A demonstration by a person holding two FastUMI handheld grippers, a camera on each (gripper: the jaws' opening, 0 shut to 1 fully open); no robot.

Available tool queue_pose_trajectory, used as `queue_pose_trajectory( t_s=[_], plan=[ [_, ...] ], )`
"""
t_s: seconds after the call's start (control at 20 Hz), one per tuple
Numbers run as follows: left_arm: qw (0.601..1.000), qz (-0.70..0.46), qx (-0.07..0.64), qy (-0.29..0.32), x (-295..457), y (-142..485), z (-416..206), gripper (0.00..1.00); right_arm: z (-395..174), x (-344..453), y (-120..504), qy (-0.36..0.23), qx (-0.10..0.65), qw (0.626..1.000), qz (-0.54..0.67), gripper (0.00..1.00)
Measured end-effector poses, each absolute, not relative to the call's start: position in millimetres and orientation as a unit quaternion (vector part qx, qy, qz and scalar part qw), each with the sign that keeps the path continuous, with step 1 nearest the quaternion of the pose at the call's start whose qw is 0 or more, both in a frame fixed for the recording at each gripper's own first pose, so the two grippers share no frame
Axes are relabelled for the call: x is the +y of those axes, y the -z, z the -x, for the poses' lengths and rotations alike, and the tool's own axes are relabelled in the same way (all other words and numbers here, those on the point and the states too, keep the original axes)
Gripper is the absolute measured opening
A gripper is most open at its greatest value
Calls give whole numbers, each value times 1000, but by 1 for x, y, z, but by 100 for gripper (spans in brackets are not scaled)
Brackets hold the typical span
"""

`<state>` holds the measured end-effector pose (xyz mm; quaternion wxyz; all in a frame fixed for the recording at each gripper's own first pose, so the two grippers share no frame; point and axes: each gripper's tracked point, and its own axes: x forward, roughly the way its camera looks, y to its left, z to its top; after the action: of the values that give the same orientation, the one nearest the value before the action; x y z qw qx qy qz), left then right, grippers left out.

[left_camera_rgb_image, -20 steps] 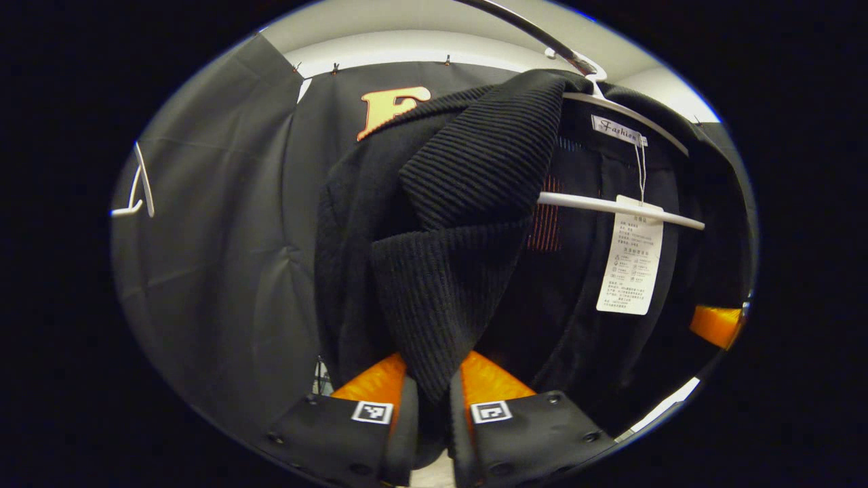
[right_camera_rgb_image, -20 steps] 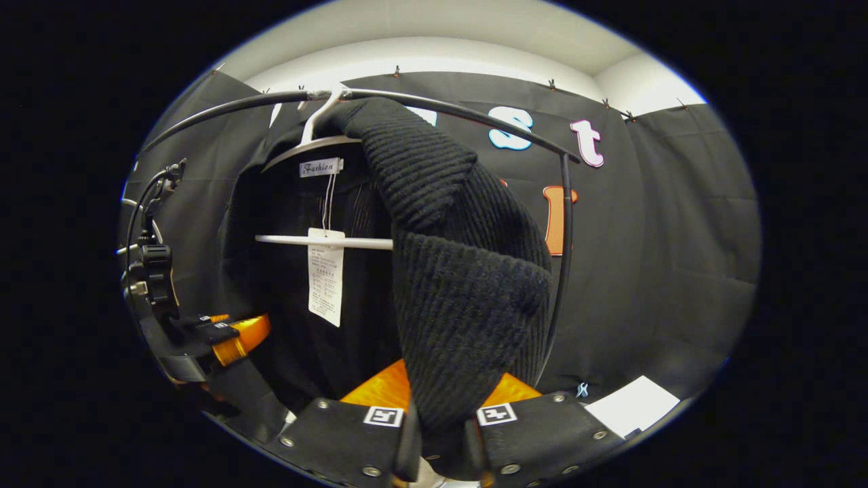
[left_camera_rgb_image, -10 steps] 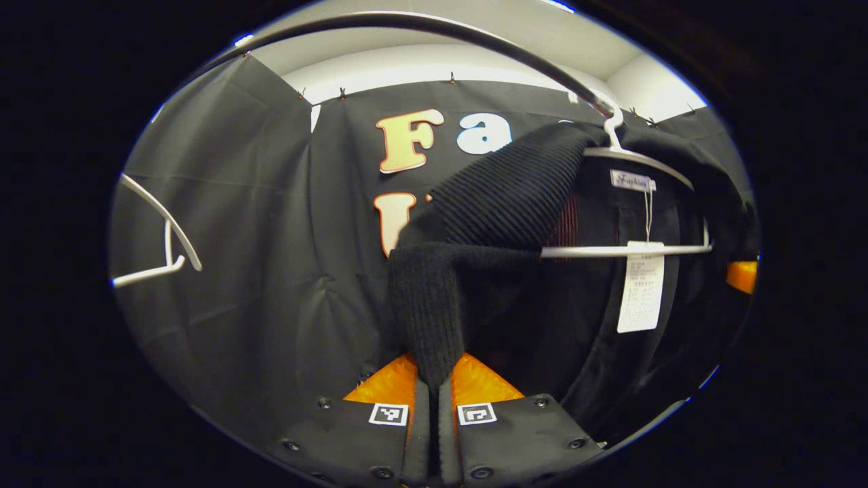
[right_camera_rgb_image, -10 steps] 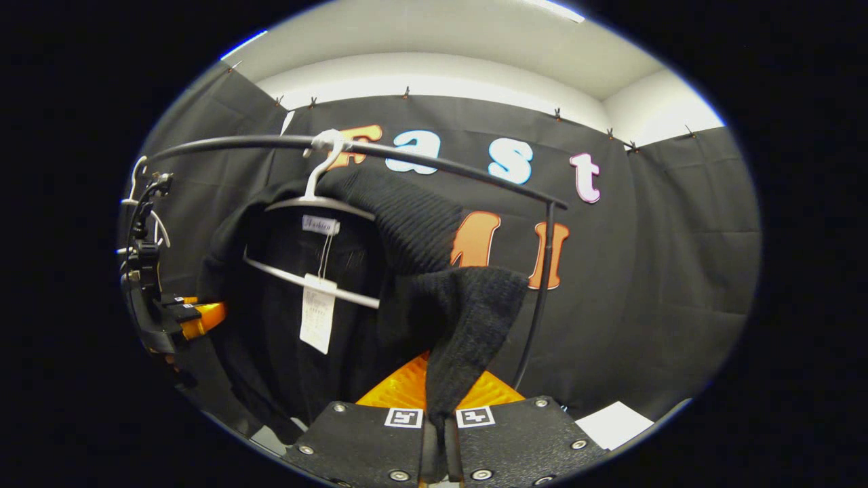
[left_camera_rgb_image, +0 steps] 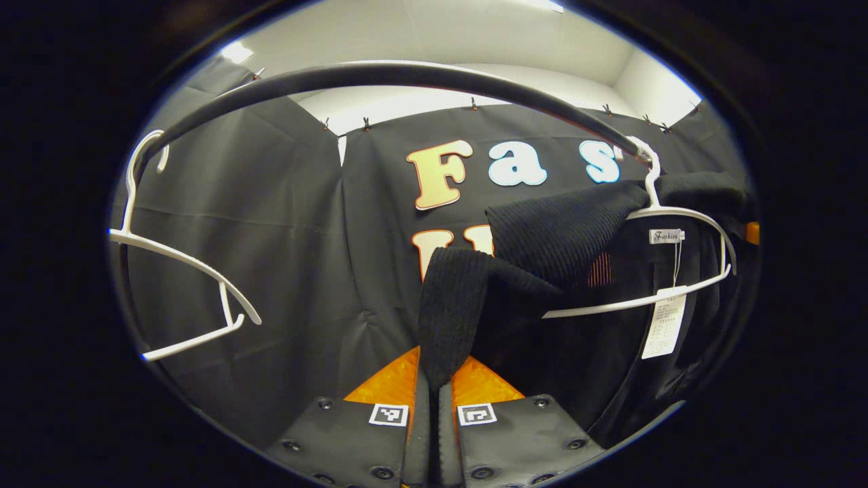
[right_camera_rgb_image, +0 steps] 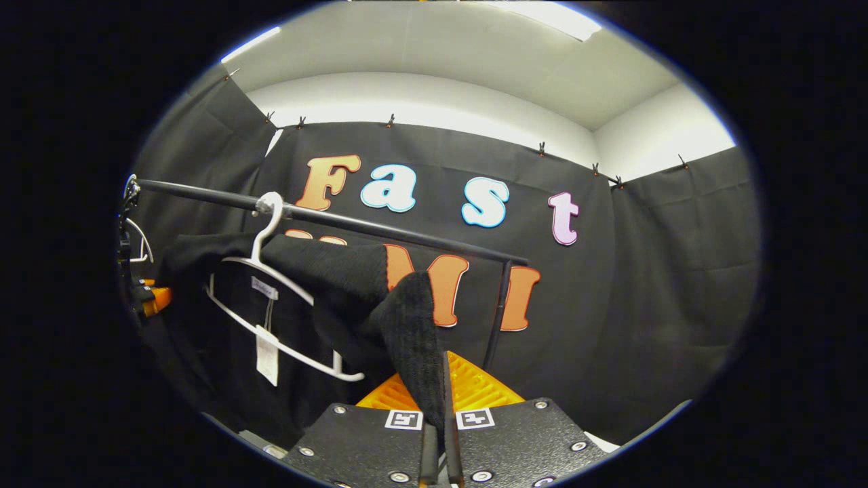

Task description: Grasp the clothes on the hanger with both hands and then place them into the laundry hamper below.

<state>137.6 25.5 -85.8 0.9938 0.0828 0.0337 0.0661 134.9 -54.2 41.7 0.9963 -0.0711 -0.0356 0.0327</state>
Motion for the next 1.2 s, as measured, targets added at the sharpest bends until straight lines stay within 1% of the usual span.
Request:
queue_pose_trajectory(
  t_s=[0.05,0.1,0.25,0.3,0.35,0.4,0.55,0.7,0.8,0.95,1.05,1.15,1.2],
  plan=[
    [994,-84,33,-67,26,84,-136,13,-139,-56,-44,-38,-34,996,72,0],
    [993,-87,31,-69,26,82,-137,13,-145,-57,-46,-45,-33,996,71,4],
    [992,-85,34,-85,31,80,-141,13,-181,-59,-40,-89,-17,994,55,4],
    [992,-84,38,-91,32,79,-141,11,-191,-57,-36,-105,-9,993,46,4],
    [991,-84,40,-98,35,79,-141,14,-204,-52,-29,-127,1,991,33,4],
    [990,-86,43,-104,39,83,-140,13,-214,-47,-24,-151,10,988,18,4],
    [989,-75,48,-118,49,92,-141,13,-242,-31,-7,-230,27,972,-37,4],
    [988,-70,54,-130,53,98,-140,13,-267,-26,15,-289,49,950,-111,4],
    [987,-68,57,-134,53,101,-138,13,-285,-25,38,-307,69,938,-143,4],
    [986,-68,65,-139,54,105,-132,13,-298,-11,75,-327,92,924,-176,4],
    [986,-66,73,-138,55,112,-128,12,-304,-1,100,-334,112,915,-194,4],
    [986,-48,79,-138,55,120,-130,14,-308,10,120,-337,132,909,-204,4],
    [986,-43,82,-139,55,124,-132,13,-308,15,129,-338,140,908,-203,4]
  ],
)
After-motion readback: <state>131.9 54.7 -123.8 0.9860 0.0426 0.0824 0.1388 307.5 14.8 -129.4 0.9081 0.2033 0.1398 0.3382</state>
